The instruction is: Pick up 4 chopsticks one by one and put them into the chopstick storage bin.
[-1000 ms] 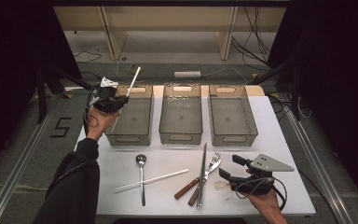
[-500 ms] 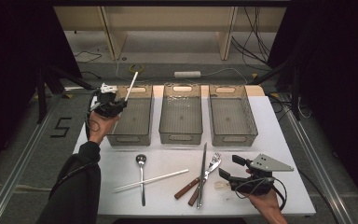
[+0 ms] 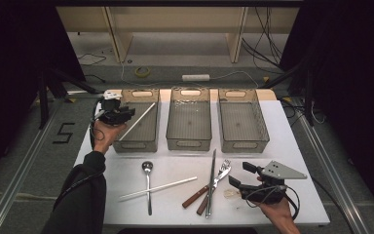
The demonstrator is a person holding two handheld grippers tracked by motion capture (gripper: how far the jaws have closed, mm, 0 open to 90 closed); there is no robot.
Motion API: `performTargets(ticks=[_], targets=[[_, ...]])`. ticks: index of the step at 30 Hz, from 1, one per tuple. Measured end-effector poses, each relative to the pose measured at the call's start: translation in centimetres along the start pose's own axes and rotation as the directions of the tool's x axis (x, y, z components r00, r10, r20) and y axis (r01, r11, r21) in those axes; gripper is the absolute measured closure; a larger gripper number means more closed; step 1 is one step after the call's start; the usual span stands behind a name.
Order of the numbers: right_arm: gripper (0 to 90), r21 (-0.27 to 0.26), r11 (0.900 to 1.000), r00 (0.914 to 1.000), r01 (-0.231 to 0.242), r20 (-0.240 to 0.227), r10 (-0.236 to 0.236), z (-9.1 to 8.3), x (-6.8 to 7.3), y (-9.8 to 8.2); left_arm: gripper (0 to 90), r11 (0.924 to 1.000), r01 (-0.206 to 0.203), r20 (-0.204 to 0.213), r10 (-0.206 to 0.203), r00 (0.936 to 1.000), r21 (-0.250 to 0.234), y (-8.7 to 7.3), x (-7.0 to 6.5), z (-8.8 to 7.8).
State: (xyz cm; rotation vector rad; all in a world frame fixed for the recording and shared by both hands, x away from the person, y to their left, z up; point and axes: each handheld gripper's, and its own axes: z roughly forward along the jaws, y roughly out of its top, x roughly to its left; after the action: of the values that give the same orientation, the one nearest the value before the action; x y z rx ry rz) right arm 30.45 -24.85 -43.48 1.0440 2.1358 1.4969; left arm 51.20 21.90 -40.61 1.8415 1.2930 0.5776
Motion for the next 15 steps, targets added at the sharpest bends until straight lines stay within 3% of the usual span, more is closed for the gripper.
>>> performTargets(ticks=[7,10,12,14,15], targets=[[26.9,0.001,1.0,1.0,0.0,0.001,0.0,0.0,0.0,0.0,42.9,0.9984,-0.036,0.084,0.032,0.996,0.044,-0.3,-2.9,-2.4],[26.9,0.0,1.0,1.0,0.001,0.0,-0.001,0.0,0.0,0.0,37.5,0.9913,-0.09,0.101,0.081,0.9916,0.096,-0.3,-4.3,-3.3],[26.9,0.0,1.0,1.0,0.007,0.001,-0.007,-0.1,0.1,0.1,35.2,0.9915,-0.095,0.138,0.082,0.987,0.089,-0.5,-5.2,-4.1],[26.9,-0.007,1.0,1.0,0.007,0.0,-0.007,-0.2,0.1,0.1,33.3,0.9816,-0.151,0.15,0.133,0.9798,0.117,-0.8,-6.2,-4.6],[26.9,-0.007,1.0,1.0,0.004,-0.001,-0.004,-0.2,0.1,0.1,32.3,0.98,-0.158,0.149,0.14,0.9789,0.12,-1.0,-6.5,-4.7]])
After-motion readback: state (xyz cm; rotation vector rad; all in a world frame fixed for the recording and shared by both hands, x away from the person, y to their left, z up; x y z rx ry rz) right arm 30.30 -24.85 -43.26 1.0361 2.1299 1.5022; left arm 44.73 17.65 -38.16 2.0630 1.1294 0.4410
